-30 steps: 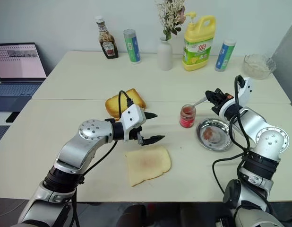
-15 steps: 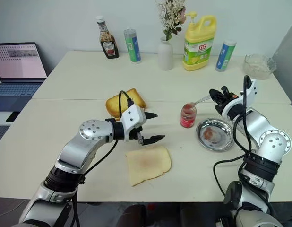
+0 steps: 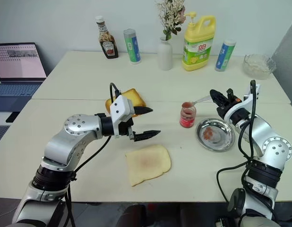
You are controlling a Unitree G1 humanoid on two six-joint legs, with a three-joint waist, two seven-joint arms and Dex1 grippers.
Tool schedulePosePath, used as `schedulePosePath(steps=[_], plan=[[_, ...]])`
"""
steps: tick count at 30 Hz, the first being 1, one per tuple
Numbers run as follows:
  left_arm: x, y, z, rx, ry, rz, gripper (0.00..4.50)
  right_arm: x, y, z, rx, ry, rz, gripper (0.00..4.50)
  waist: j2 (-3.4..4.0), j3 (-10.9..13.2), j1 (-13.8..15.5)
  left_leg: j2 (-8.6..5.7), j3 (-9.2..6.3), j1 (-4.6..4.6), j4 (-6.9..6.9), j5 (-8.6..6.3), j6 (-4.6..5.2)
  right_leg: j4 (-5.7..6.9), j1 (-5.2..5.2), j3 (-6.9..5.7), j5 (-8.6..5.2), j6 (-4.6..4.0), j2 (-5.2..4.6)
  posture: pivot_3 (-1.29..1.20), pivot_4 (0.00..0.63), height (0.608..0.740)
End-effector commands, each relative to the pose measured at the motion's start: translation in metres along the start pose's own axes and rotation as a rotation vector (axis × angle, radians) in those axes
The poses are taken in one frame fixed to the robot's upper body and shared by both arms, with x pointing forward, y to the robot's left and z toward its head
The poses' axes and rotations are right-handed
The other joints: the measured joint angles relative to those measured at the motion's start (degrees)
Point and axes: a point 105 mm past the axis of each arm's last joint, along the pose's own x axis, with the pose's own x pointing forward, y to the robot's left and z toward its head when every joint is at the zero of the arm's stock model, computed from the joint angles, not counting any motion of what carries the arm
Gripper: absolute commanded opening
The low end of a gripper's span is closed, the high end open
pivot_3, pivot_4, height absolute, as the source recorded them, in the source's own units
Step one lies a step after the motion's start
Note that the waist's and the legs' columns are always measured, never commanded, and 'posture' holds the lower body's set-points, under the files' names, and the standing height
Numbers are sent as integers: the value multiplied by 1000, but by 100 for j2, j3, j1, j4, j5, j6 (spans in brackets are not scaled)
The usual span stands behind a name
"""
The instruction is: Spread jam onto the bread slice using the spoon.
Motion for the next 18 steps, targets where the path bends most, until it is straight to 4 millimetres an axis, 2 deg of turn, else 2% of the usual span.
schedulePosePath(steps=[1,5,8,10,12,15,18], plan=[[-25,6,4,51,4,41,4500,-10,46,-3,-74,25,190,48,1,0,-9,1,0,0,0,0,0,0,0,0,0,0,1,0,150,740],[-51,9,-9,98,71,77,4500,-14,60,-28,-108,125,242,48,3,1,-18,9,-3,4,-2,0,0,2,-1,1,0,0,7,0,150,740],[-72,1,-28,88,147,79,4500,-14,66,-61,-157,250,263,48,3,1,-20,8,-4,3,-1,0,0,1,0,2,0,0,6,0,150,740],[-80,-10,-39,90,187,60,4500,-11,64,-78,-192,309,251,48,4,1,-26,9,1,4,-1,0,0,0,-2,4,0,0,5,0,150,740],[-82,-21,-42,63,176,53,4500,-11,62,-93,-280,374,254,48,5,1,-7,7,-1,2,0,0,0,-1,-2,5,0,-1,-1,0,150,740],[-89,-49,-52,25,185,9,4500,-10,61,-117,-355,458,280,48,2,1,8,5,-1,-2,4,0,0,-5,-1,4,0,-1,-6,0,150,740],[-94,-65,-62,38,218,0,4500,-11,57,-130,-414,499,299,48,2,1,15,5,-5,-2,3,0,0,-5,-1,6,0,-1,-8,0,150,740]])
